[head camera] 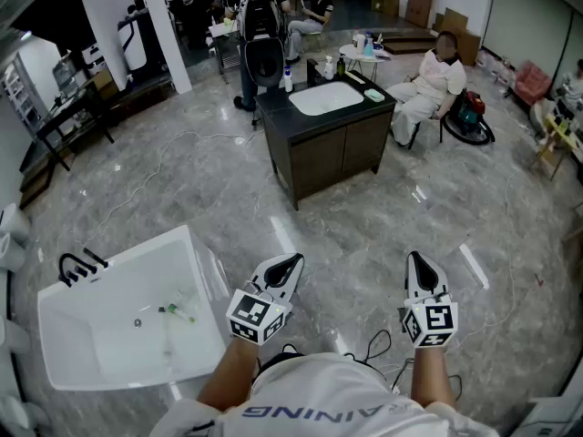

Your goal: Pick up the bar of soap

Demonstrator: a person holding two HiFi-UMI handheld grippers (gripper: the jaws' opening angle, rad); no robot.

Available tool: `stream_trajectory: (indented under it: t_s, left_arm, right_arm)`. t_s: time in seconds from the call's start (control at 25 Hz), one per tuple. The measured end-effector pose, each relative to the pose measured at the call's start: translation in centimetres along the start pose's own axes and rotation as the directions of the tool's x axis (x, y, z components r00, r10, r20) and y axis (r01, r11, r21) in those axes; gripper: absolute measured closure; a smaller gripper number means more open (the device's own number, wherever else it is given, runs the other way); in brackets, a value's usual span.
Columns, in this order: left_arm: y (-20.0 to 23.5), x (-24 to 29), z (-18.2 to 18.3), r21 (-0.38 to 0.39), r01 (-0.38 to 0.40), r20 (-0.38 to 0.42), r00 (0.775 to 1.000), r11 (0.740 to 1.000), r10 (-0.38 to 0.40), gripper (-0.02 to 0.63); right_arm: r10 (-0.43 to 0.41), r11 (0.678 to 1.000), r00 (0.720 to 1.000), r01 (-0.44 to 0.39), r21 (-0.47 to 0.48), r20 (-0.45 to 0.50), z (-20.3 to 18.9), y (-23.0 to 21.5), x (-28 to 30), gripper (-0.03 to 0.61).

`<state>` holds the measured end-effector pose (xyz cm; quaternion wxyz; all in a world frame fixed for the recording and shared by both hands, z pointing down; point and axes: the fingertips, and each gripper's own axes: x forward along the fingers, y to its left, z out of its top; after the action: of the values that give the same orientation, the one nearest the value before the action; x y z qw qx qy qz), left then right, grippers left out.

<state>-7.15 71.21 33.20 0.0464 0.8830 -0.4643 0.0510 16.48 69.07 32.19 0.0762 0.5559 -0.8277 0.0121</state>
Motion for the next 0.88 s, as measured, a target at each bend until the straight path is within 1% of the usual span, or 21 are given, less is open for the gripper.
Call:
stream_trajectory:
  t_s: [0.4, 0.6, 0.76, 0.88]
  left_arm:
    - [0.3, -0.9, -0.1, -0.004, 0.008, -0.002, 1.000, 1.000, -0.008, 0.612]
    - [0.0, -1.2, -0.4, -0.007, 0.025, -0.005, 1.000, 1.000, -0.025, 0.612]
    - [0.4, -1.2, -0.5, -0.012, 0.030, -0.005, 1.000, 0.999, -0.030, 0.612]
    - [0.8, -1.3, -0.5, -0.015, 0.030, -0.003, 1.000, 0.999, -0.030, 0.612]
  right_arm:
    - [0.002, 1.000, 1.000, -0.001, 0.018, -0.007, -0.4, 1.1, -0.3, 0.561]
    - [-0.006, 1.000, 1.000, 0.006, 0.022, -0.012, -0.7, 1.3, -0.9, 0.561]
    - [-0.001, 0.997, 1.000, -0.001, 0.072, 0.031, -0.6, 1.5, -0.9, 0.561]
    - [0.010, 0.997, 0.999, -0.013, 0.072, 0.039, -0.5, 2.0, -0.5, 0.561]
